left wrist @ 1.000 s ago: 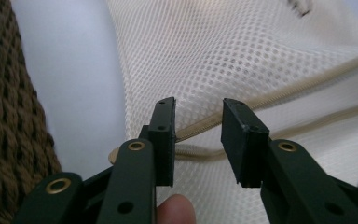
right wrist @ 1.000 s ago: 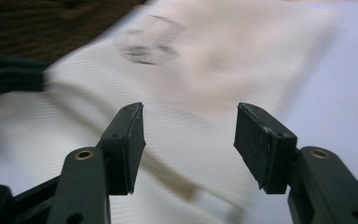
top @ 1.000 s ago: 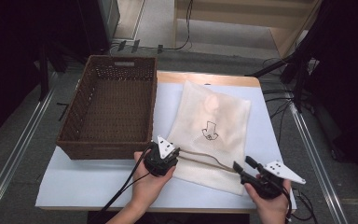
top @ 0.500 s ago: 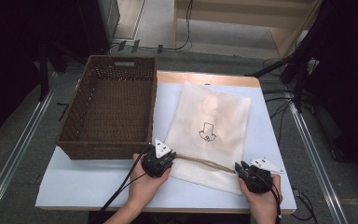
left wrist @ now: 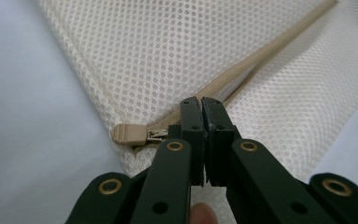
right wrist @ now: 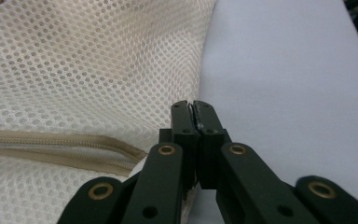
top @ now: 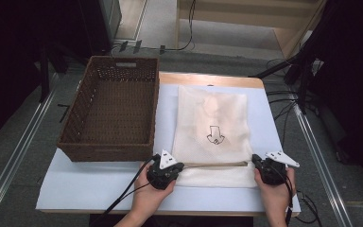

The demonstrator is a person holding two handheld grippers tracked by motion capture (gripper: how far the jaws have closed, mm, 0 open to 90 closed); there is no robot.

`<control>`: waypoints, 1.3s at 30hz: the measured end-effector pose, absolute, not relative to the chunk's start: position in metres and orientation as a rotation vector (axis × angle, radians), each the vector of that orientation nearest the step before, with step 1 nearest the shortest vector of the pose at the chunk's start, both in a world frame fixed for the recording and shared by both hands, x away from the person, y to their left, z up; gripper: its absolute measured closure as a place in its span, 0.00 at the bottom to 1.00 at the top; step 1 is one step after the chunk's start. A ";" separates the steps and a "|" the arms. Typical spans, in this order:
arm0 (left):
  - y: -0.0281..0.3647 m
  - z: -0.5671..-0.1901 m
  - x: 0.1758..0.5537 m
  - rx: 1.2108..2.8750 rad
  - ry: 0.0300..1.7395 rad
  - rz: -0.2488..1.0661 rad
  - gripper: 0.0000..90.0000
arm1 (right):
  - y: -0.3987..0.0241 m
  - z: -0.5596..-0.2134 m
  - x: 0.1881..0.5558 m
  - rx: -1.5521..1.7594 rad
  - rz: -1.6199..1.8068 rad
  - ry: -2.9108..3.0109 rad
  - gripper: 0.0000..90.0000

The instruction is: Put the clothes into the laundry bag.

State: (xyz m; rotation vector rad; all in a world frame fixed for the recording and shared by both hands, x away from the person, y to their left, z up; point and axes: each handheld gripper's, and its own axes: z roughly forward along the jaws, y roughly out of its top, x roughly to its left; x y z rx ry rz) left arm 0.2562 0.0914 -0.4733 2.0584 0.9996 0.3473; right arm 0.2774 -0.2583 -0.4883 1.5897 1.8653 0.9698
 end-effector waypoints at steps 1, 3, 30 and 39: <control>0.092 -0.472 0.255 2.046 1.006 0.361 0.97 | -0.259 -0.488 0.278 1.596 0.984 1.866 0.99; 0.098 -0.469 0.254 2.030 1.014 0.383 0.90 | -0.261 -0.487 0.275 1.564 1.046 1.866 0.96; 0.227 -0.445 0.214 1.843 0.955 0.459 0.00 | -0.253 -0.474 0.248 1.450 1.231 1.890 0.02; 0.264 -0.450 0.216 1.821 1.064 0.544 0.00 | -0.253 -0.476 0.246 1.450 1.211 1.890 0.02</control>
